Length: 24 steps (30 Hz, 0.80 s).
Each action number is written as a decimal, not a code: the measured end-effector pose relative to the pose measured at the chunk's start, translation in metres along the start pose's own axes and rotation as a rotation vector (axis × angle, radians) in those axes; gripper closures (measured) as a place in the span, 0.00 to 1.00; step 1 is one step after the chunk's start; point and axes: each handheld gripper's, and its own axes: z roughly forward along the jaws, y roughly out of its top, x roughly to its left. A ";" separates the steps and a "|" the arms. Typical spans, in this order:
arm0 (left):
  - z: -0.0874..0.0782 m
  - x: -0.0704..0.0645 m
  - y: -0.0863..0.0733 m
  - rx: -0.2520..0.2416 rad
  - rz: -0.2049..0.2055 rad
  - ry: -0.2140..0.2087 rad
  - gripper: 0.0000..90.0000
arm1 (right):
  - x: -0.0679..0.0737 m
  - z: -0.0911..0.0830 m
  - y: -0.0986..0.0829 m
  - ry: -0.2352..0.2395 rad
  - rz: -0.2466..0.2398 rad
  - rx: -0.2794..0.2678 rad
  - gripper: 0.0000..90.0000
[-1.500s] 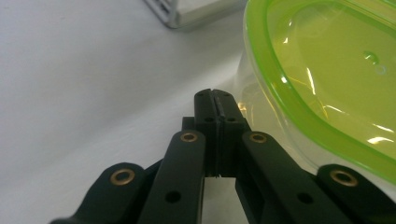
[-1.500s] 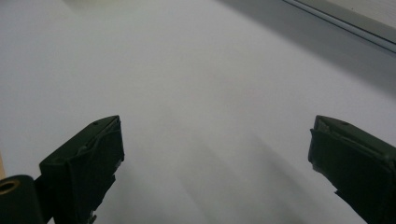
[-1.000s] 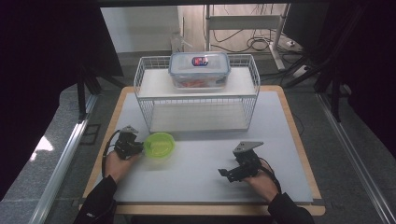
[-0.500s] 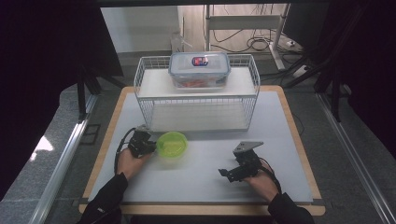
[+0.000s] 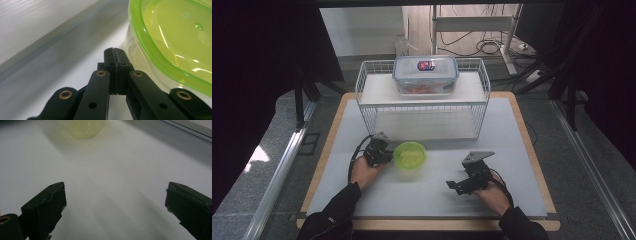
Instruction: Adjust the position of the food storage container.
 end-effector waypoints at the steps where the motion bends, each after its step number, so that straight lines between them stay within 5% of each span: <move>1: 0.001 -0.002 0.001 0.007 0.007 -0.002 1.00 | 0.000 0.000 0.000 0.000 0.000 0.000 0.04; 7: 0.009 -0.013 0.005 0.028 0.053 -0.014 1.00 | -0.001 -0.001 0.000 0.001 0.001 -0.003 0.04; 15: 0.015 -0.029 0.012 0.014 0.066 -0.046 1.00 | 0.000 0.000 0.000 0.003 -0.001 0.004 0.04; 19: 0.019 -0.031 0.014 0.042 0.101 -0.043 1.00 | 0.000 0.000 -0.001 0.004 0.000 0.006 0.04; 24: 0.017 -0.029 0.013 0.034 0.087 -0.029 1.00 | -0.001 0.000 -0.001 0.006 0.000 0.006 0.04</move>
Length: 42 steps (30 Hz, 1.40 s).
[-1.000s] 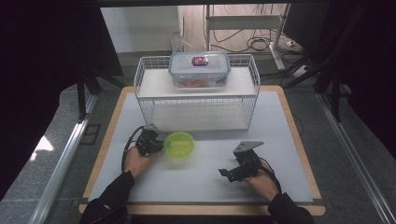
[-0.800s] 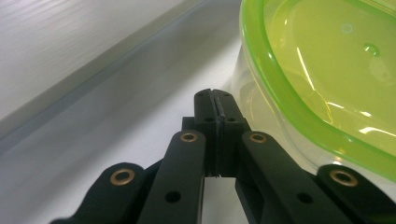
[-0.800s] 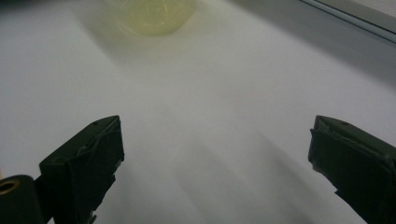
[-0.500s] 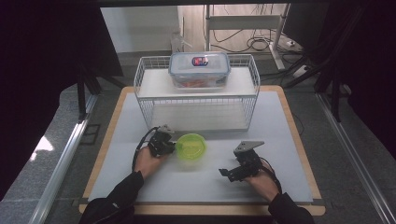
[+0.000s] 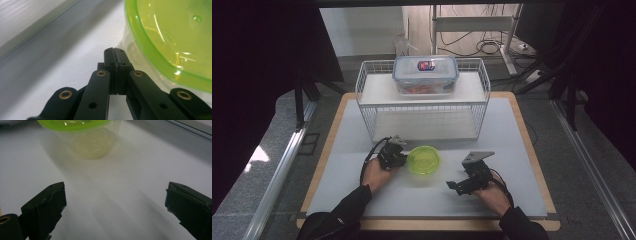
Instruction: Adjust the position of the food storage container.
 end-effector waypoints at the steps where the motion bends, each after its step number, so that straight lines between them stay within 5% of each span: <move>1: -0.001 0.001 0.000 -0.003 0.001 0.004 1.00 | 0.000 0.000 0.000 0.000 0.000 0.001 0.04; 7: -0.008 0.002 -0.003 -0.020 -0.015 0.043 0.95 | -0.001 -0.001 0.000 0.001 0.002 -0.002 0.04; 17: -0.040 0.000 -0.014 -0.094 -0.018 0.084 0.70 | -0.003 -0.004 0.000 -0.002 0.006 -0.011 0.04; 22: -0.060 -0.006 -0.026 -0.128 -0.001 0.112 0.61 | -0.003 -0.005 0.001 -0.004 0.003 -0.017 0.04; 31: -0.084 -0.022 -0.058 -0.169 -0.035 0.113 0.34 | -0.003 -0.006 0.001 0.006 0.005 -0.036 0.04; 36: -0.085 -0.030 -0.067 -0.128 -0.048 0.103 0.24 | -0.002 -0.006 0.002 0.016 0.010 -0.047 0.04; 42: -0.085 -0.040 -0.073 -0.080 -0.005 0.124 0.18 | -0.002 -0.006 0.002 0.022 0.010 -0.072 0.05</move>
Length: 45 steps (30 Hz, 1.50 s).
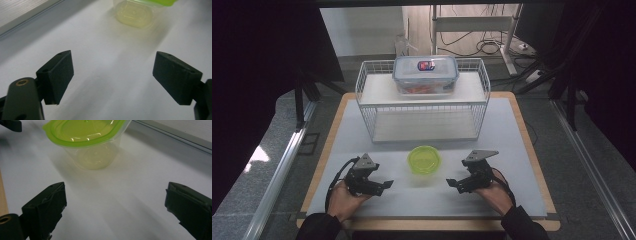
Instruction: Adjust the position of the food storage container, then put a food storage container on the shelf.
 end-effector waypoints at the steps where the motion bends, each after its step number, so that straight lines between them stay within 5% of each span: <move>1: 0.000 -0.001 0.000 -0.001 0.007 0.002 0.18 | 0.000 0.000 0.000 0.000 0.000 0.000 0.05; 8: -0.001 -0.001 -0.001 -0.013 0.008 0.001 0.07 | -0.004 -0.001 0.001 -0.012 0.038 0.018 0.06; 19: -0.003 -0.002 -0.002 -0.025 0.034 0.031 0.03 | -0.010 -0.004 0.013 -0.018 0.065 0.020 0.05; 36: -0.008 -0.005 -0.008 -0.013 0.037 0.048 0.04 | -0.035 0.008 0.062 0.078 0.184 -0.013 0.35; 43: -0.007 -0.006 -0.008 -0.005 0.048 0.049 0.05 | -0.040 0.029 0.076 0.111 0.224 0.031 0.52; 45: -0.006 -0.007 -0.008 -0.003 0.055 0.050 0.05 | -0.044 0.036 0.074 0.156 0.272 0.043 0.58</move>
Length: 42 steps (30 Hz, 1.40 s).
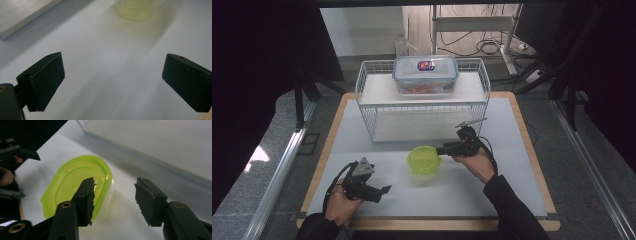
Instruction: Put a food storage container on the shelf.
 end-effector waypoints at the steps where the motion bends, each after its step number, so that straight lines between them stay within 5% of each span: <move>1: 0.000 0.000 0.000 0.000 0.000 0.000 0.05 | 0.000 0.000 0.000 0.000 0.000 0.000 0.58; 8: 0.001 -0.001 0.000 0.004 0.007 -0.002 0.05 | -0.008 0.014 -0.004 0.121 0.094 0.037 0.70; 18: 0.003 -0.002 0.000 0.018 0.008 -0.004 0.05 | -0.012 0.020 -0.007 0.185 0.200 0.049 0.89; 31: 0.003 -0.002 0.000 0.019 0.010 -0.001 0.05 | 0.003 0.016 -0.002 0.173 0.150 0.028 0.91; 42: 0.000 0.002 -0.001 -0.005 -0.010 0.008 0.04 | 0.012 -0.016 0.017 0.215 0.148 -0.059 0.91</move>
